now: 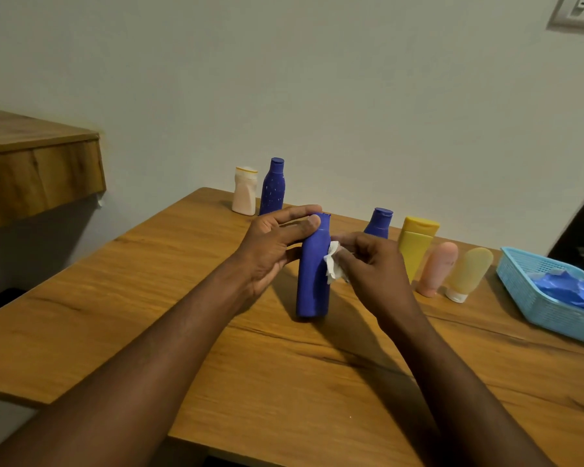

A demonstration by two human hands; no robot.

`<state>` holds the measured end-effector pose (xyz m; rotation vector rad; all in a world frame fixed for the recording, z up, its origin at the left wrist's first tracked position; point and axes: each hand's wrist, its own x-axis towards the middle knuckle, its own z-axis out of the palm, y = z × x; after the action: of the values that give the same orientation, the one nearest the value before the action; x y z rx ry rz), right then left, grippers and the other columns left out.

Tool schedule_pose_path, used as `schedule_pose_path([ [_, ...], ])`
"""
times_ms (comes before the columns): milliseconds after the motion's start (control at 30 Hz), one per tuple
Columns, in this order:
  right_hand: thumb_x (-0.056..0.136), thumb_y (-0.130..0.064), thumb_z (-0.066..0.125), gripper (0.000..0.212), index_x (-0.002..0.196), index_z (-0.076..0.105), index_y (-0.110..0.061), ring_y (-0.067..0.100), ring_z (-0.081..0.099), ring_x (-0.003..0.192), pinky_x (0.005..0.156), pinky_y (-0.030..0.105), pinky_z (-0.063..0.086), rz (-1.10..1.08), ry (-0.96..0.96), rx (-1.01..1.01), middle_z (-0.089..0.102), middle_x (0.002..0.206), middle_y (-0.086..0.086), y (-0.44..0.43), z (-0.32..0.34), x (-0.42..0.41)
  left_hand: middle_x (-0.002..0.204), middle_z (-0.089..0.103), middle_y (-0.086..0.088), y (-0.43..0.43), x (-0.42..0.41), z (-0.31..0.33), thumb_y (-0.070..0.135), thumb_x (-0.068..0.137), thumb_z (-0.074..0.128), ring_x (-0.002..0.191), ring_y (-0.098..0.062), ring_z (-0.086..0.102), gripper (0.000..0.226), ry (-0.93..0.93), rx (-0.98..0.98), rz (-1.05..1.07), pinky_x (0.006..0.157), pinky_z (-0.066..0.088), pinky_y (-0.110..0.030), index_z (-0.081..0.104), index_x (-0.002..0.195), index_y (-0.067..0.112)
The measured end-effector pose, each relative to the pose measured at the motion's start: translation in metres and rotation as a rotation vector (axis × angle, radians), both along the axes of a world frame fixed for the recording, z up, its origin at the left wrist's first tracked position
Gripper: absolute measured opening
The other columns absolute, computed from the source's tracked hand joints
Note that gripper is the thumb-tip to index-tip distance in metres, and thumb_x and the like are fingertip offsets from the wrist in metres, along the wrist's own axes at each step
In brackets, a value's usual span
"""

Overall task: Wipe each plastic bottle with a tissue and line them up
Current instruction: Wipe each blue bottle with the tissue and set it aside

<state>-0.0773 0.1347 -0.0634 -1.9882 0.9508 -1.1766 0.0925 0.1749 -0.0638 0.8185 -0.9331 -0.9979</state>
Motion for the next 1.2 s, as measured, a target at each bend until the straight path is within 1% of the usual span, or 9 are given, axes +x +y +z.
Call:
schedule_pose_path([
  [133, 0.095, -0.01, 0.062, 0.019, 0.108, 0.074, -0.017, 0.007, 0.069, 0.082, 0.07, 0.023, 0.051, 0.07, 0.01, 0.122, 0.074, 0.089, -0.008, 0.001, -0.003, 0.0, 0.102, 0.08, 0.009, -0.001, 0.003, 0.002, 0.008, 0.095, 0.07, 0.099, -0.017, 0.075, 0.021, 0.039, -0.024, 0.053, 0.091, 0.062, -0.044, 0.076, 0.114, 0.014],
  [300, 0.094, -0.007, 0.063, 0.019, 0.104, 0.074, -0.018, 0.004, 0.071, 0.081, 0.064, 0.017, 0.052, 0.132, 0.037, 0.214, 0.076, 0.086, -0.009, 0.003, -0.003, 0.0, 0.129, 0.069, -0.008, -0.002, 0.01, 0.005, 0.01, 0.095, 0.07, 0.102, -0.019, 0.071, 0.026, 0.088, -0.043, 0.133, 0.085, 0.063, -0.04, 0.073, 0.121, 0.01],
  [433, 0.094, -0.002, 0.061, 0.022, 0.103, 0.074, -0.017, 0.002, 0.07, 0.075, 0.056, 0.013, 0.05, 0.144, 0.041, 0.237, 0.076, 0.084, -0.008, 0.004, -0.002, -0.001, 0.125, 0.071, -0.006, -0.001, 0.01, 0.006, 0.01, 0.096, 0.07, 0.1, -0.019, 0.071, 0.026, 0.105, -0.037, 0.119, 0.087, 0.063, -0.041, 0.074, 0.121, 0.011],
  [567, 0.095, -0.002, 0.059, 0.024, 0.108, 0.073, -0.015, 0.011, 0.071, 0.08, 0.064, 0.021, 0.053, 0.09, -0.09, 0.186, 0.076, 0.089, -0.003, 0.005, -0.001, -0.001, 0.112, 0.078, 0.0, 0.002, 0.004, 0.003, 0.011, 0.095, 0.07, 0.101, -0.021, 0.073, 0.025, 0.049, -0.004, 0.013, 0.089, 0.062, -0.041, 0.075, 0.12, 0.012],
  [733, 0.094, -0.005, 0.063, 0.019, 0.11, 0.072, -0.012, 0.012, 0.073, 0.088, 0.073, 0.025, 0.06, -0.019, -0.32, 0.111, 0.075, 0.096, -0.001, 0.004, 0.006, -0.005, 0.119, 0.076, -0.007, 0.004, -0.005, -0.001, 0.012, 0.096, 0.07, 0.107, -0.023, 0.073, 0.03, -0.093, -0.007, -0.093, 0.087, 0.061, -0.035, 0.071, 0.126, 0.009],
  [900, 0.094, -0.008, 0.063, 0.016, 0.106, 0.072, -0.014, 0.013, 0.072, 0.089, 0.077, 0.029, 0.061, -0.011, -0.268, 0.108, 0.075, 0.097, -0.001, 0.004, 0.006, -0.004, 0.119, 0.076, -0.008, 0.004, -0.004, 0.0, 0.011, 0.096, 0.07, 0.106, -0.022, 0.074, 0.028, -0.1, -0.008, -0.068, 0.088, 0.061, -0.035, 0.072, 0.124, 0.01],
  [1000, 0.094, -0.005, 0.063, 0.017, 0.101, 0.072, -0.017, 0.012, 0.072, 0.086, 0.074, 0.029, 0.059, 0.012, -0.236, 0.148, 0.075, 0.092, -0.003, 0.003, 0.004, -0.003, 0.118, 0.077, -0.006, 0.004, -0.002, 0.0, 0.012, 0.096, 0.07, 0.106, -0.022, 0.074, 0.027, -0.105, -0.01, -0.027, 0.087, 0.061, -0.035, 0.073, 0.123, 0.01],
  [1133, 0.093, -0.003, 0.062, 0.019, 0.104, 0.072, -0.015, 0.013, 0.071, 0.088, 0.069, 0.024, 0.055, 0.017, -0.183, 0.179, 0.074, 0.095, -0.001, 0.0, 0.001, -0.002, 0.111, 0.079, 0.0, 0.003, -0.002, 0.001, 0.011, 0.095, 0.071, 0.101, -0.019, 0.075, 0.025, -0.096, -0.025, 0.045, 0.085, 0.062, -0.036, 0.074, 0.12, 0.011],
  [1200, 0.091, -0.003, 0.064, 0.019, 0.103, 0.072, -0.017, 0.015, 0.071, 0.09, 0.071, 0.027, 0.056, 0.016, -0.155, 0.186, 0.074, 0.095, -0.001, 0.0, -0.001, 0.0, 0.108, 0.079, 0.0, 0.002, -0.001, 0.002, 0.01, 0.095, 0.071, 0.097, -0.018, 0.076, 0.027, -0.074, -0.034, 0.078, 0.083, 0.063, -0.035, 0.073, 0.122, 0.009],
])
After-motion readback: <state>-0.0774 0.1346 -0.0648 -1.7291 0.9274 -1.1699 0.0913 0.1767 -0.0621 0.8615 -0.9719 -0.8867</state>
